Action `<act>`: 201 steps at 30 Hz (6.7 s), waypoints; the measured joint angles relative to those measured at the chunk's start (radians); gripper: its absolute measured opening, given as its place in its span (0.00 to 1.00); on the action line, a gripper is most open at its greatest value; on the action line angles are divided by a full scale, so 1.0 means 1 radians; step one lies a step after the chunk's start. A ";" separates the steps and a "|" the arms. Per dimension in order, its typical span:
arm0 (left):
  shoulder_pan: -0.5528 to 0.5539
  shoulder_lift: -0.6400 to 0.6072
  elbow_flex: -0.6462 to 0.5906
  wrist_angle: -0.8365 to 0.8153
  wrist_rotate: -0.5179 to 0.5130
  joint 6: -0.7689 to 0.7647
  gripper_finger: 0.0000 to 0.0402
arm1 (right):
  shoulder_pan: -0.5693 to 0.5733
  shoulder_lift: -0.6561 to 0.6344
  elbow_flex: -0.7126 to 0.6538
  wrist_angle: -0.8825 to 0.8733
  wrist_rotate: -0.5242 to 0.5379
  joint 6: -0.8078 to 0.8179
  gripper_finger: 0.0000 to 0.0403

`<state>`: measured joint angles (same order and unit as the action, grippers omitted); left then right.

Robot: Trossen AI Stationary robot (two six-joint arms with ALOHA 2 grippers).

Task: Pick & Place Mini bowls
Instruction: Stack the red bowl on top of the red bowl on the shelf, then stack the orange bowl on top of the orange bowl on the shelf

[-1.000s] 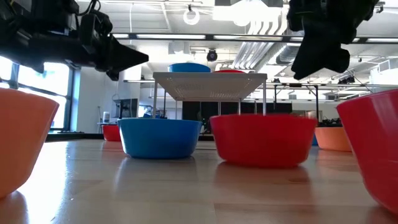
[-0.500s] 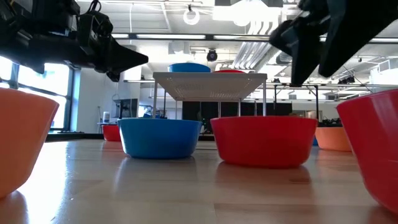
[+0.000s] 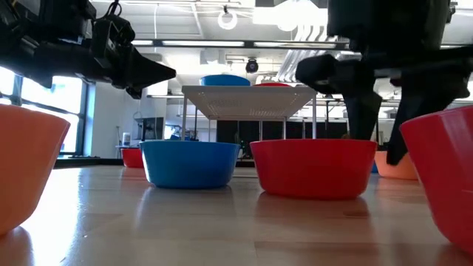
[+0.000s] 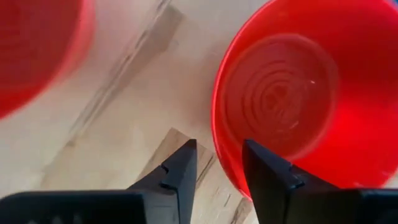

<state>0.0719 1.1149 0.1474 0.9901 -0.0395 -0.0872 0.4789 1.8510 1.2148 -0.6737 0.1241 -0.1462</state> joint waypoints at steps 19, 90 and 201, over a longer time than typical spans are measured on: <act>0.000 0.000 0.000 0.002 0.002 -0.022 0.00 | -0.005 -0.001 0.051 0.011 0.057 0.146 0.01; 0.000 0.000 0.001 0.002 0.005 -0.030 0.00 | -0.826 0.017 0.798 -0.585 0.025 -0.038 0.14; 0.000 0.000 0.001 -0.021 0.079 -0.041 0.00 | -0.497 -0.478 0.050 0.083 0.068 0.205 0.00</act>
<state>0.0715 1.1146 0.1484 0.9688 0.0390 -0.1284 -0.0178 1.3731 1.2643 -0.5904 0.1921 0.0584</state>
